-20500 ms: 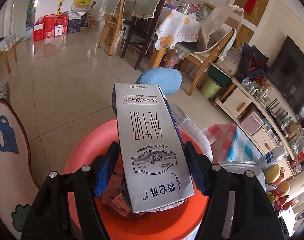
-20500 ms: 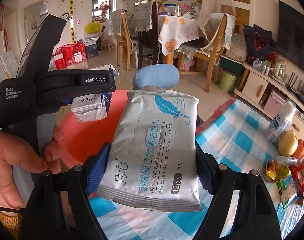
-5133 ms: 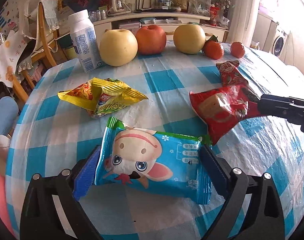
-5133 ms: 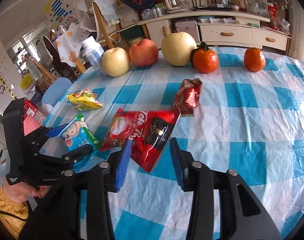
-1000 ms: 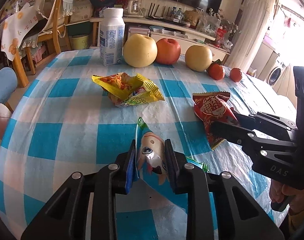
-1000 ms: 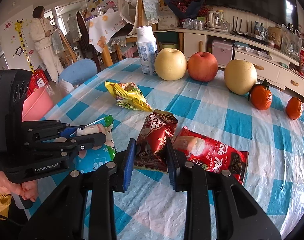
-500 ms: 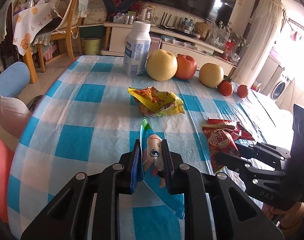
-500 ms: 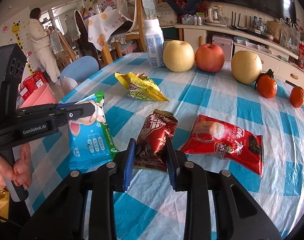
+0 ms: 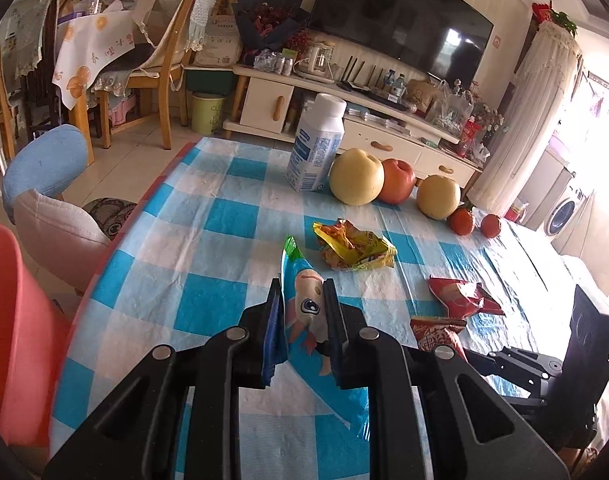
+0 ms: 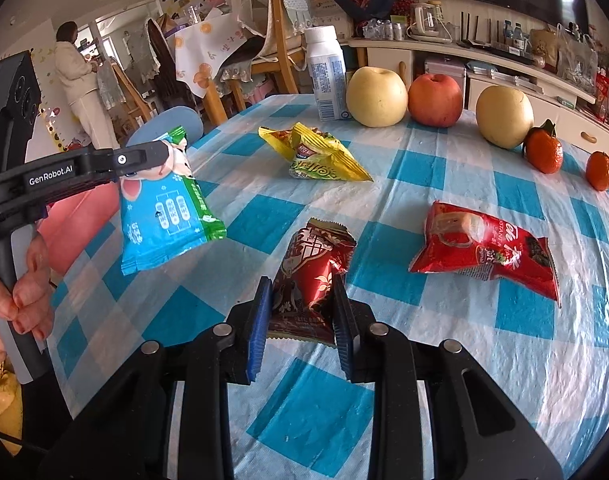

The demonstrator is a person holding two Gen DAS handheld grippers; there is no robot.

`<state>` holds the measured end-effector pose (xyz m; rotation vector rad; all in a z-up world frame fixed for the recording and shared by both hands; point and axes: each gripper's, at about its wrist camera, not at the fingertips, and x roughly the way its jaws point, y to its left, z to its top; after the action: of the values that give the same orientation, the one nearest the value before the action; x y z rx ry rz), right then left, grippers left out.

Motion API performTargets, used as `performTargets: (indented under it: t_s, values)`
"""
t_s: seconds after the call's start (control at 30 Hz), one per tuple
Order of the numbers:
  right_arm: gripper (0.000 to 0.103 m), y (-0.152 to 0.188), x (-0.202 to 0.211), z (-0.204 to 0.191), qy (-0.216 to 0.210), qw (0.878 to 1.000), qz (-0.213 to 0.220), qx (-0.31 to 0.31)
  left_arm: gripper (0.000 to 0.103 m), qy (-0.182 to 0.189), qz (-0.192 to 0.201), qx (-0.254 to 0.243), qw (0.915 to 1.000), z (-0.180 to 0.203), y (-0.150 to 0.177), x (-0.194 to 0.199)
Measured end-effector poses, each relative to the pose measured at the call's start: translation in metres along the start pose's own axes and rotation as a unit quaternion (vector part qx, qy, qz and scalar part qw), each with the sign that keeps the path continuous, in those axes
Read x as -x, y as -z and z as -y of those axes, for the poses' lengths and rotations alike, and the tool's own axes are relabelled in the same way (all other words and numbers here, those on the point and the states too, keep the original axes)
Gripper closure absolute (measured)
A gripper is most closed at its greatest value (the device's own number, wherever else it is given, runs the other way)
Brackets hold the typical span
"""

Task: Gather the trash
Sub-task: 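Carry the blue pack with left tool while right tool carries the red wrapper to the bucket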

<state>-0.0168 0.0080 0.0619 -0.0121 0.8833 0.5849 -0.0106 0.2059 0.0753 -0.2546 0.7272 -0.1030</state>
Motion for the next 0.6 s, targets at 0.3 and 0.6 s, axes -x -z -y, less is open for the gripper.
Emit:
performTargets:
  t_s: [0.3,0.6]
  values:
    - [0.072,0.001,0.008,-0.024,0.002,1.0,0.003,-0.004,0.082,-0.02,0.027,0.017,0.9993,-0.022,-0.007,0.025]
    - [0.072,-0.012,0.006,-0.071,-0.018,1.0,0.009,0.021,0.082,-0.049,0.052,0.041,0.9967,-0.049,-0.014,0.052]
